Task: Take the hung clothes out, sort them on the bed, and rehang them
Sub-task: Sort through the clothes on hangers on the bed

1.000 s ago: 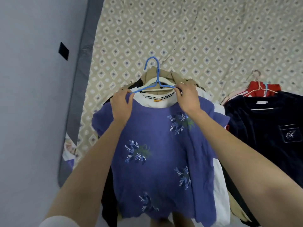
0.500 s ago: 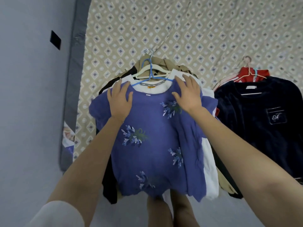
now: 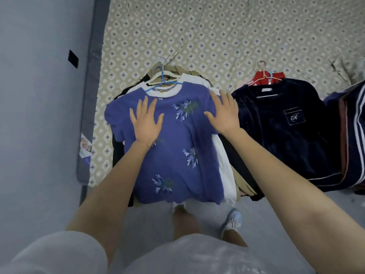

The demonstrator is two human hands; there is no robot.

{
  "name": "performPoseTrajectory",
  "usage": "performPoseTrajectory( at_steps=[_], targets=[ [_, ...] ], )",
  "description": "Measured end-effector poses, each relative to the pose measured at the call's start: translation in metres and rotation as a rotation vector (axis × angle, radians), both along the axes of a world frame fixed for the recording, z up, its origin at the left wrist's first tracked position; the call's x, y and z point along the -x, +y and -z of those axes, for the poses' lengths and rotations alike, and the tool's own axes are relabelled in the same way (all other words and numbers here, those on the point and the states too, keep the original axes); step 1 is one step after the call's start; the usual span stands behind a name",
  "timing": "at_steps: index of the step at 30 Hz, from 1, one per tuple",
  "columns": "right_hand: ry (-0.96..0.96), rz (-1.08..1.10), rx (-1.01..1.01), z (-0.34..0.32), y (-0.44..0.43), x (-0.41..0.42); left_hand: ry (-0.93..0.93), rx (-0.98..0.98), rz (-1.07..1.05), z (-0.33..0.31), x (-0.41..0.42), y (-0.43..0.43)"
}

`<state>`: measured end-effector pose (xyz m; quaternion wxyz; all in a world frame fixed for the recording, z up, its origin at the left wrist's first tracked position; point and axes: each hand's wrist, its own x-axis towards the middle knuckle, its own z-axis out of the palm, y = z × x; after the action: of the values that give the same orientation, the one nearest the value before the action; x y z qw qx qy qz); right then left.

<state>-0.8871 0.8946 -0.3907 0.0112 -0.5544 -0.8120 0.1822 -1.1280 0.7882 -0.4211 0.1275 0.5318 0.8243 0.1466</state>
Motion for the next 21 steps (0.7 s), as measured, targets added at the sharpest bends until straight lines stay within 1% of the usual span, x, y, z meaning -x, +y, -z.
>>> performPoseTrajectory(
  at_steps=[10, 15, 21],
  targets=[
    [0.071, 0.008, -0.006, -0.041, -0.031, -0.172, 0.047, -0.07, -0.058, -0.04, -0.152, -0.044],
    [0.062, -0.008, -0.014, -0.054, -0.037, -0.23, 0.055, -0.102, -0.049, -0.053, -0.213, -0.04],
    [0.057, 0.034, -0.021, -0.057, -0.035, -0.28, 0.053, -0.062, 0.0, -0.055, -0.261, -0.016]
  ],
)
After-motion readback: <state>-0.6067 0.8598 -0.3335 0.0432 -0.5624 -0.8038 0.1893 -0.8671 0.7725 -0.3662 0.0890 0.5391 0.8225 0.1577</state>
